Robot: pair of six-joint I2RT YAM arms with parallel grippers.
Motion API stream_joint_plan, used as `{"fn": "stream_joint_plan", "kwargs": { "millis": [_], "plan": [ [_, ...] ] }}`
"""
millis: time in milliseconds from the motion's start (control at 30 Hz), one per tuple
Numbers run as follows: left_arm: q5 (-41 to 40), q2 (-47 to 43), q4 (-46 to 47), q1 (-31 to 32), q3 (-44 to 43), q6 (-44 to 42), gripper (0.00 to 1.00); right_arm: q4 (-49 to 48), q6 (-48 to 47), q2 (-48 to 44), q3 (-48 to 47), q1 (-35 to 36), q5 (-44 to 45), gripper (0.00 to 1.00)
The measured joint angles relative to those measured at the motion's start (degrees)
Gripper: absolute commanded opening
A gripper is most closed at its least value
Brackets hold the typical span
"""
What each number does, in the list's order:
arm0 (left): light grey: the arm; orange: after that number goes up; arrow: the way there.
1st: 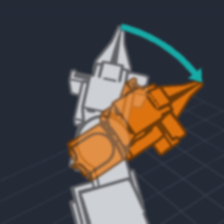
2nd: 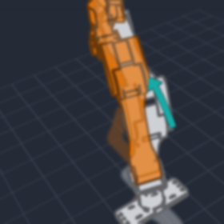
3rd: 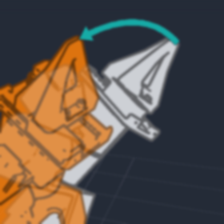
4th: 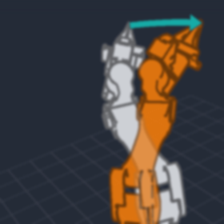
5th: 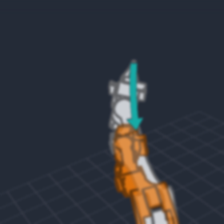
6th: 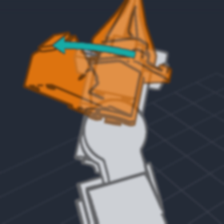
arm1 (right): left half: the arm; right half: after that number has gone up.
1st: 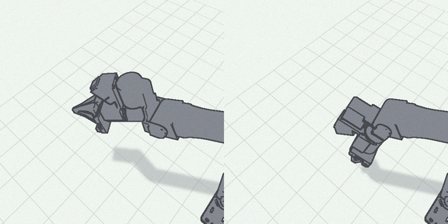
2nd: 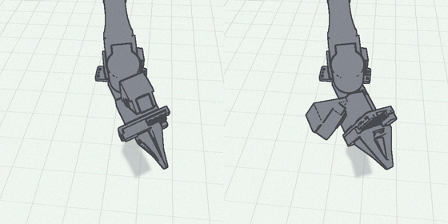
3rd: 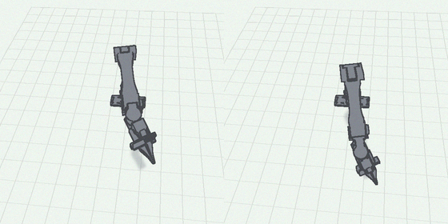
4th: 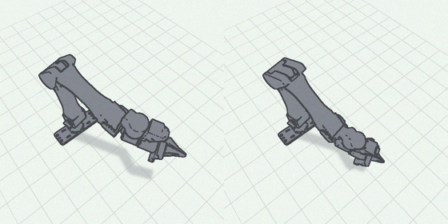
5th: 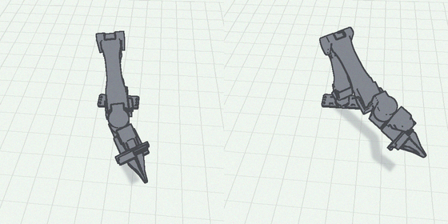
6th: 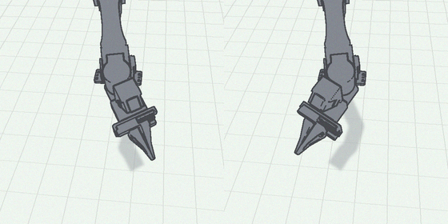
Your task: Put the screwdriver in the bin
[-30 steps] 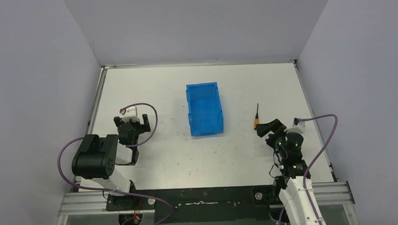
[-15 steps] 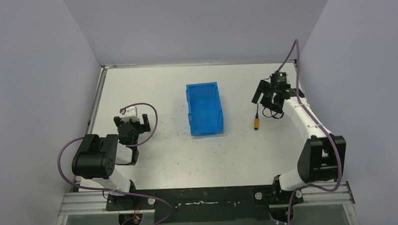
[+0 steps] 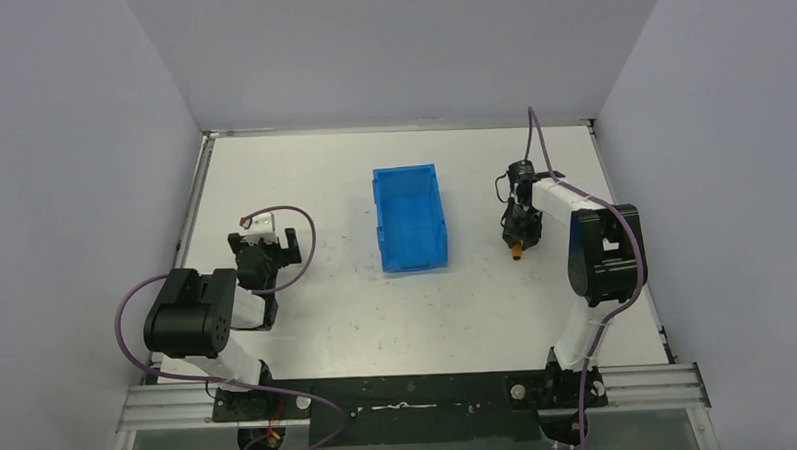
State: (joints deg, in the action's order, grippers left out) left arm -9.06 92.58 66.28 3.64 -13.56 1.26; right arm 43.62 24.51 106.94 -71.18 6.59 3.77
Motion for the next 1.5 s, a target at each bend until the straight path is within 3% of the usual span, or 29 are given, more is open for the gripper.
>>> {"fn": "stream_joint_plan", "kwargs": {
  "millis": [100, 300, 467, 600, 700, 800, 933, 1200, 1500],
  "plan": [
    [0.0, 0.0, 0.0, 0.0, 0.0, 0.0, 0.97, -0.52, -0.87, 0.02, 0.2, 0.0, -0.39, 0.0],
    [0.0, 0.0, 0.0, 0.0, 0.0, 0.0, 0.97, 2.95, -2.03, -0.09, -3.02, 0.61, -0.37, 0.0],
    [0.02, 0.0, 0.0, 0.0, 0.0, 0.0, 0.97, 10.93, -1.84, -3.82, -17.25, 3.8, 2.08, 0.0],
    [0.0, 0.0, 0.0, 0.0, 0.0, 0.0, 0.97, 13.75, 0.09, -8.85, -31.98, 10.91, 3.87, 0.0],
    [0.0, 0.0, 0.0, 0.0, 0.0, 0.0, 0.97, 11.93, 1.88, -12.48, -37.33, 20.26, 4.46, 0.0],
    [0.0, 0.0, 0.0, 0.0, 0.0, 0.0, 0.97, 8.83, 3.23, -13.9, -37.07, 30.71, 3.85, 0.0],
    [0.0, 0.0, 0.0, 0.0, 0.0, 0.0, 0.97, 6.47, 4.46, -8.48, -34.64, 36.92, 2.71, 0.0],
    [0.0, 0.0, 0.0, 0.0, 0.0, 0.02, 0.97, 7.85, 6.45, 10.1, -31.08, 36.87, 3.3, 0.0],
    [0.0, 0.0, 0.0, 0.0, 0.0, 0.0, 0.97, 6.12, 6.58, 12.66, -30.03, 35.98, 3.82, 0.02]
  ]
}}
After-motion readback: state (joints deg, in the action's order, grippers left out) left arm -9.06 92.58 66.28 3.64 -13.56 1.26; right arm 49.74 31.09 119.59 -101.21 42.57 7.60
